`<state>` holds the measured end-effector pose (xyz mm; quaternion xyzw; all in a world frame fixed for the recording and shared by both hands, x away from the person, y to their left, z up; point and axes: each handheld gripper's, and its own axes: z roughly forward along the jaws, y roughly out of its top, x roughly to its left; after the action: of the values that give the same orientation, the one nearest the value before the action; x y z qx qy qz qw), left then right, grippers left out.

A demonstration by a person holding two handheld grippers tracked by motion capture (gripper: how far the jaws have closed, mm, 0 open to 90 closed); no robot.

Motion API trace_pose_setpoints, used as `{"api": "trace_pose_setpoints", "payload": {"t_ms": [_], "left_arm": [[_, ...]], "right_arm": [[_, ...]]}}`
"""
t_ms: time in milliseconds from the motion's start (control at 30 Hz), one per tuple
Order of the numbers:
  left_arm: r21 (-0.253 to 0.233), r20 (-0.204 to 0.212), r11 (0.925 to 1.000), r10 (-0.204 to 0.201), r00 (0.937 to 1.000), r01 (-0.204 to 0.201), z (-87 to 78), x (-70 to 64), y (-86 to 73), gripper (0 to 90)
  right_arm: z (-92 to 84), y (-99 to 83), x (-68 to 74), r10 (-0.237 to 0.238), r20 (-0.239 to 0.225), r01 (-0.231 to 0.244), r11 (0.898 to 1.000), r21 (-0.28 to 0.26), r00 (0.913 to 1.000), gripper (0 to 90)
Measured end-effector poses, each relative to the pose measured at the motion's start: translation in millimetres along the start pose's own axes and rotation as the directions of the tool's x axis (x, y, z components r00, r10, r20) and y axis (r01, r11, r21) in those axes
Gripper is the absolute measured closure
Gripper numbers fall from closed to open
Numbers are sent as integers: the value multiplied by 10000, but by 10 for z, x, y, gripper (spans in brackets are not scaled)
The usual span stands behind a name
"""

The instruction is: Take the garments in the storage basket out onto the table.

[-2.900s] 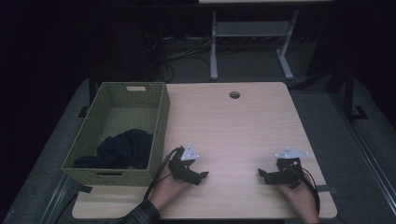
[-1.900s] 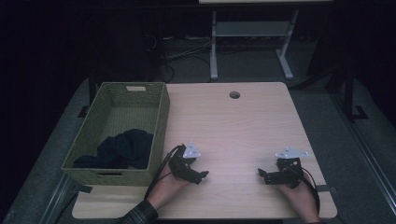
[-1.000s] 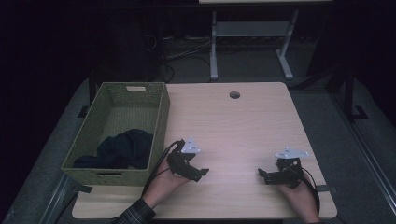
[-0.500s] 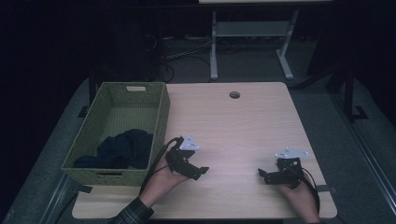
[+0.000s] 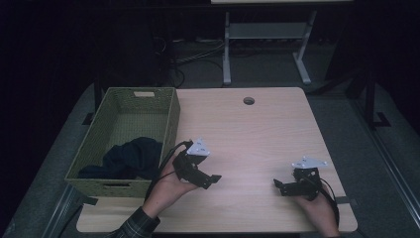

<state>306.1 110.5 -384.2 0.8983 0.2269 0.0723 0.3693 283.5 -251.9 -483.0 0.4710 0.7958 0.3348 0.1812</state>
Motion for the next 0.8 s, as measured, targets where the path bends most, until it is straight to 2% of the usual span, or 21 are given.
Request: {"api": "trace_pose_setpoints", "payload": {"t_ms": [367,667,700,800], "left_arm": [[-384,131,9992,55,9999,-50,-106,146,104,142],[-304,299,9994,181,9994,-172,-174,268,147,147],[-107,297,9997,243,9993,-240,-191,298,154,147],[-31,287,9996,279,9992,-278,-229,356,156,147]], "right_arm": [[-2,-1,-2,-22,-19,22,10000,-5,10000,25],[-3,-2,-1,-5,-21,5,10000,-5,10000,25],[-9,-6,-2,-1,-49,1,10000,17,10000,25],[-9,-6,-2,-7,-50,7,10000,17,10000,25]]}}
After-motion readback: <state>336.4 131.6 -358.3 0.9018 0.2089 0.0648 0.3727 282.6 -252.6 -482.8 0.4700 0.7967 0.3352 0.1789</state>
